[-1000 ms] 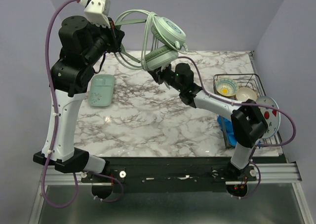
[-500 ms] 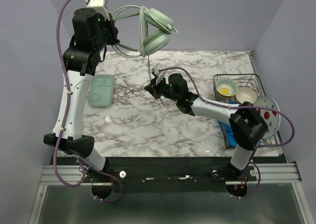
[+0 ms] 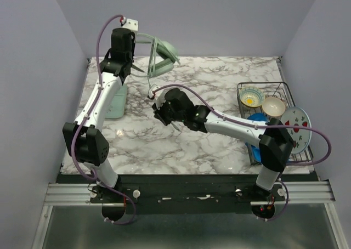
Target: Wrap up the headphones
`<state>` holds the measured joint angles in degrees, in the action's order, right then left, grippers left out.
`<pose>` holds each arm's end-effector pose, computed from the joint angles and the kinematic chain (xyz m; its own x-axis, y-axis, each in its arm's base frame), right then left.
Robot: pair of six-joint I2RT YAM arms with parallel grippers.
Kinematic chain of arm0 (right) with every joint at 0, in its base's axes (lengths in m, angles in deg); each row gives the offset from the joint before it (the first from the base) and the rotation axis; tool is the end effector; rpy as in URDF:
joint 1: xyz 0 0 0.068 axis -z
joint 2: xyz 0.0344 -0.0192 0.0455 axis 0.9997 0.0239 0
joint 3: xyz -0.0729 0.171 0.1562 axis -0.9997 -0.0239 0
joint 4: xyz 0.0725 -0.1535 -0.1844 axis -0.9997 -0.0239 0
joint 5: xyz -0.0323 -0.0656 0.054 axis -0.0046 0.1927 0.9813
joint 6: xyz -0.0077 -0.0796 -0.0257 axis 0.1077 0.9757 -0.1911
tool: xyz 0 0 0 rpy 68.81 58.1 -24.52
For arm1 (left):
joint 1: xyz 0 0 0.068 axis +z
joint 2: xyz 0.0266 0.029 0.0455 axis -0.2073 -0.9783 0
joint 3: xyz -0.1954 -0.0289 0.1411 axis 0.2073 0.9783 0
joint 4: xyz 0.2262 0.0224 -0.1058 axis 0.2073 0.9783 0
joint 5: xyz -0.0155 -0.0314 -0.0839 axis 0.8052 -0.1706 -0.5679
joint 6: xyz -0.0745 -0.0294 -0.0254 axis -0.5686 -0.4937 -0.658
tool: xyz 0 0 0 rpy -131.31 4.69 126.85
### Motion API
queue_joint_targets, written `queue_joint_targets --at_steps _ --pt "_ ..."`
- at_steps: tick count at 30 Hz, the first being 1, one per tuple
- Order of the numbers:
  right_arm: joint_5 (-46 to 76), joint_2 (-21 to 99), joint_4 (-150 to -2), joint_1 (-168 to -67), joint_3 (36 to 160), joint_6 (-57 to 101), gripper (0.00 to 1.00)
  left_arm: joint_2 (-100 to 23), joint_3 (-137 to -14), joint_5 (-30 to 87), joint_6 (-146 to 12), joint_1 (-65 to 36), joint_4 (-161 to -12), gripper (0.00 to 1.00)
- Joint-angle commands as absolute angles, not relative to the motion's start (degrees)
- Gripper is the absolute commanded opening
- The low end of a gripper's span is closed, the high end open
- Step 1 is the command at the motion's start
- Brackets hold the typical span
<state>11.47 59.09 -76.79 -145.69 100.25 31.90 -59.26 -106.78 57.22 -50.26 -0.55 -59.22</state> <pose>0.2336 0.3701 0.2440 -0.1760 -0.3755 -0.9100 -0.8826 0.4695 -0.0231 0.4029 -0.0633 0.3892 -0.3086 0.1510 -0.9391 -0.0927 0.9778 0.1877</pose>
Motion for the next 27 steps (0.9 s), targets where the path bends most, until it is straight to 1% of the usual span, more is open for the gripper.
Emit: queue_joint_targets --at_steps 1,2,5,7,10,14,19,20,22,25,26,27 --pt "3.42 56.39 -100.80 -146.29 104.63 34.89 0.01 -59.02 -96.86 64.36 -36.13 -0.95 -80.73 0.00" --pt "-0.52 56.13 -102.49 -146.37 105.42 36.12 0.01 -58.58 -94.90 63.05 -34.63 -1.22 -81.61 0.00" --pt "-7.29 55.33 -108.39 -146.37 107.17 37.70 0.01 -56.74 -86.90 59.79 -27.17 -3.58 -83.90 0.00" --pt "-10.21 55.51 -111.72 -146.20 109.11 39.81 0.01 -55.77 -81.82 59.00 -21.38 -6.65 -83.82 0.00" --pt "-15.49 55.77 -113.40 -145.76 110.87 42.36 0.01 -54.19 -75.92 58.11 -18.10 -9.39 -83.90 0.00" --pt "-14.89 55.60 -113.85 -142.77 112.28 42.46 0.01 -52.08 -72.65 55.84 -18.78 -13.17 -81.45 0.00" --pt "-13.12 54.72 -109.56 -140.05 111.40 44.12 0.01 -51.02 -73.35 48.19 -23.98 -14.05 -70.38 0.00" --pt "-14.26 54.89 -108.93 -139.78 110.97 44.56 0.05 -50.93 -73.35 47.31 -24.59 -14.23 -69.24 0.00" --pt "-15.14 54.98 -108.40 -139.26 110.96 45.35 0.06 -50.49 -73.26 43.97 -26.53 -14.58 -65.63 0.00" --pt "-17.34 54.19 -106.83 -138.64 109.73 46.23 0.13 -49.88 -73.61 41.16 -28.98 -14.67 -62.03 0.00" --pt "-17.08 53.32 -106.47 -138.46 109.12 46.32 0.18 -49.79 -74.22 40.98 -29.86 -14.67 -61.32 0.00" --pt "-16.38 52.96 -106.12 -138.29 108.25 46.24 0.28 -49.96 -74.84 40.71 -30.83 -14.67 -59.31 0.00"
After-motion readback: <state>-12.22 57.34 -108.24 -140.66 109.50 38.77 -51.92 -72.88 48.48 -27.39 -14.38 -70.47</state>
